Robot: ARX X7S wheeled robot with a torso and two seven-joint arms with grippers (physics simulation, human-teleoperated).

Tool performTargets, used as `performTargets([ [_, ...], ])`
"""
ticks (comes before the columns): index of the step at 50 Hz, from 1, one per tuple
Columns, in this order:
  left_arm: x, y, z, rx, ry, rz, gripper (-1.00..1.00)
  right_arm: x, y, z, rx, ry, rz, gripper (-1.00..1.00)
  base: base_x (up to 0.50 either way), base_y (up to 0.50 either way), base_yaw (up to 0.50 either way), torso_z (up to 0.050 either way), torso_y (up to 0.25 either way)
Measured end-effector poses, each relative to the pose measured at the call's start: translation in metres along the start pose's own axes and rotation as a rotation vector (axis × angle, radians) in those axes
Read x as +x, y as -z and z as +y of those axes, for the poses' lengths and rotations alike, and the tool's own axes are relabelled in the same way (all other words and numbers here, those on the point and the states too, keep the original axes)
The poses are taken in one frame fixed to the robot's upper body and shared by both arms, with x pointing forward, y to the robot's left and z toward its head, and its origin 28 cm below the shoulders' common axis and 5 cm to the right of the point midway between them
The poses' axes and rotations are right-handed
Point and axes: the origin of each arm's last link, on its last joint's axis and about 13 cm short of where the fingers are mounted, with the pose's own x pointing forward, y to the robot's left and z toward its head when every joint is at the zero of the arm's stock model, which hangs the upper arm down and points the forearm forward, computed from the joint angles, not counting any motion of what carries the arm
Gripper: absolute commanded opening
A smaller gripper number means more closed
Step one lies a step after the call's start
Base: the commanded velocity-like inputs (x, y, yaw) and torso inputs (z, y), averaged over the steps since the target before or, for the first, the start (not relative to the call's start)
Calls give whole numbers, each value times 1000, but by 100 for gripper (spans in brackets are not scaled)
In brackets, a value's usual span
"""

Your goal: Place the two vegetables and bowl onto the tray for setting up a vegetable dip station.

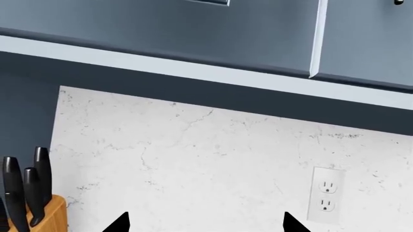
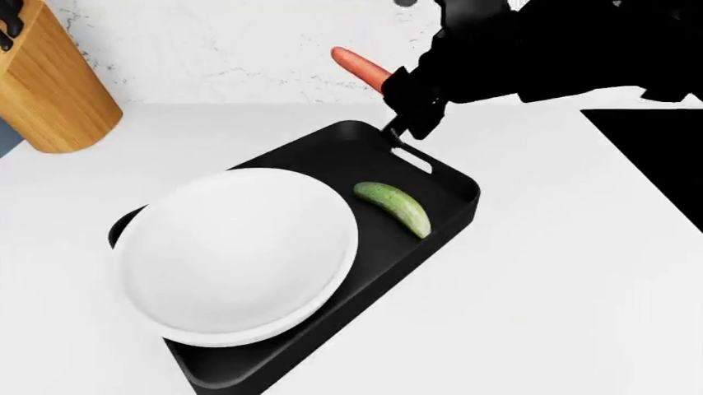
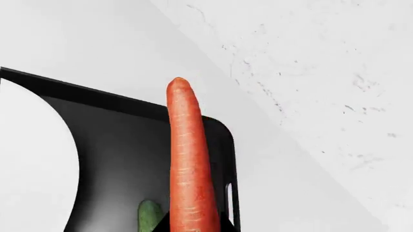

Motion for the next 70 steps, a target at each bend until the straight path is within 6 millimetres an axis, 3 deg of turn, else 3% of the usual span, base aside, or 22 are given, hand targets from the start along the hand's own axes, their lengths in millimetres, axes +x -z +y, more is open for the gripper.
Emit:
performTargets([
  [29,1,0,1,-1,-6,2,100,25,0,-4,9,-68,136,-100,0,0,0,0,0],
  [70,0,1,0,3,-7,5,100,32,8,9,-10,-171,150,-100,0,0,0,0,0],
])
